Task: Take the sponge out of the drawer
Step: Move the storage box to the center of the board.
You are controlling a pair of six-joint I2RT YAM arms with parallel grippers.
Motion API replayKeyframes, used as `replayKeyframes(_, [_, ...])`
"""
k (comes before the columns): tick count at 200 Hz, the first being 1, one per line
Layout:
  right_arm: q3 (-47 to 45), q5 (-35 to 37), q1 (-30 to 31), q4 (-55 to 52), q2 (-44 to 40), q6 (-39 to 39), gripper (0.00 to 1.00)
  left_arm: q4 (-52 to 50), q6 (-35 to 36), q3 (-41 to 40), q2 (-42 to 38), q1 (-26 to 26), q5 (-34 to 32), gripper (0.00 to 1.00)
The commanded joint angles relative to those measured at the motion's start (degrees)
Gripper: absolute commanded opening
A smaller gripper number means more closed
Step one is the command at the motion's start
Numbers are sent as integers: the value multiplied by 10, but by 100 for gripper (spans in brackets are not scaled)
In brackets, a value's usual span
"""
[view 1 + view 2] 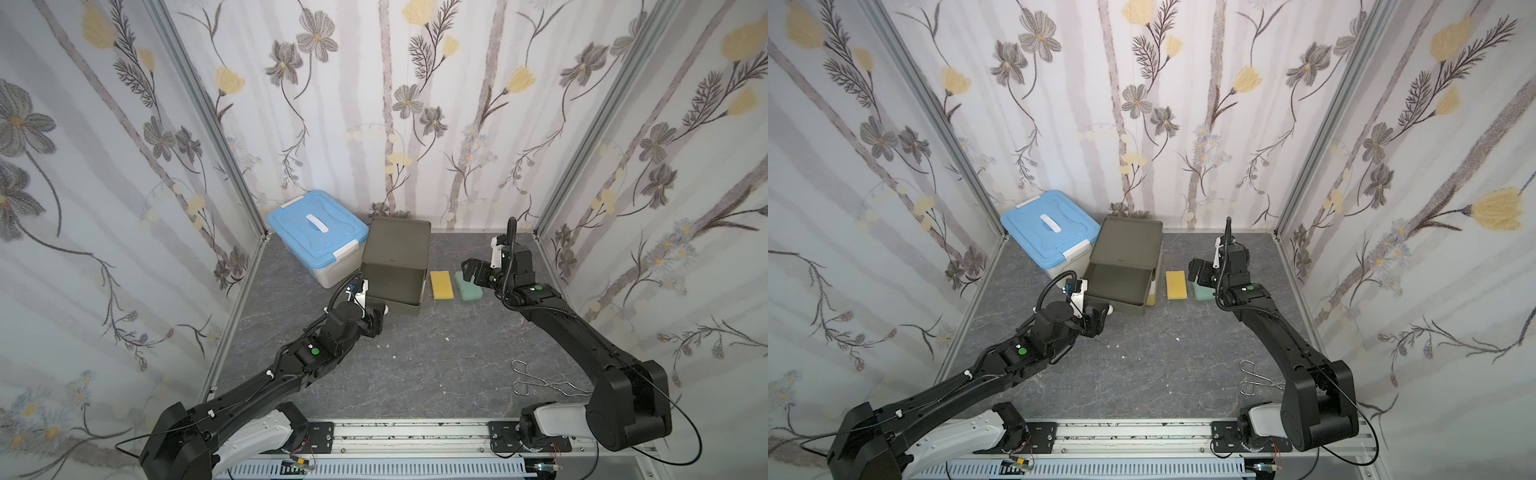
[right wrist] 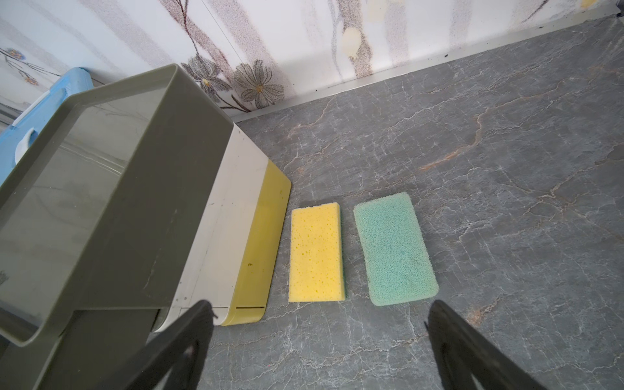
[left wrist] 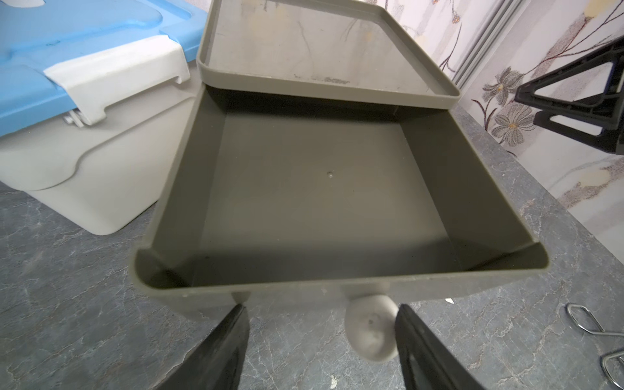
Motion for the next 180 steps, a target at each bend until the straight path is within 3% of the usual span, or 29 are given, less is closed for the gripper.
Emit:
replayKeyframes(1, [-2, 10, 1, 26, -4, 5, 100, -3, -3, 11, 12, 1, -20, 70])
replayKeyframes(113, [-28, 39, 1, 14, -31, 5, 100, 52, 82, 174, 223, 4, 1, 75])
replayKeyframes(180, [-29, 28, 1, 24, -31, 2, 100, 72, 100, 226, 272, 13, 6, 75])
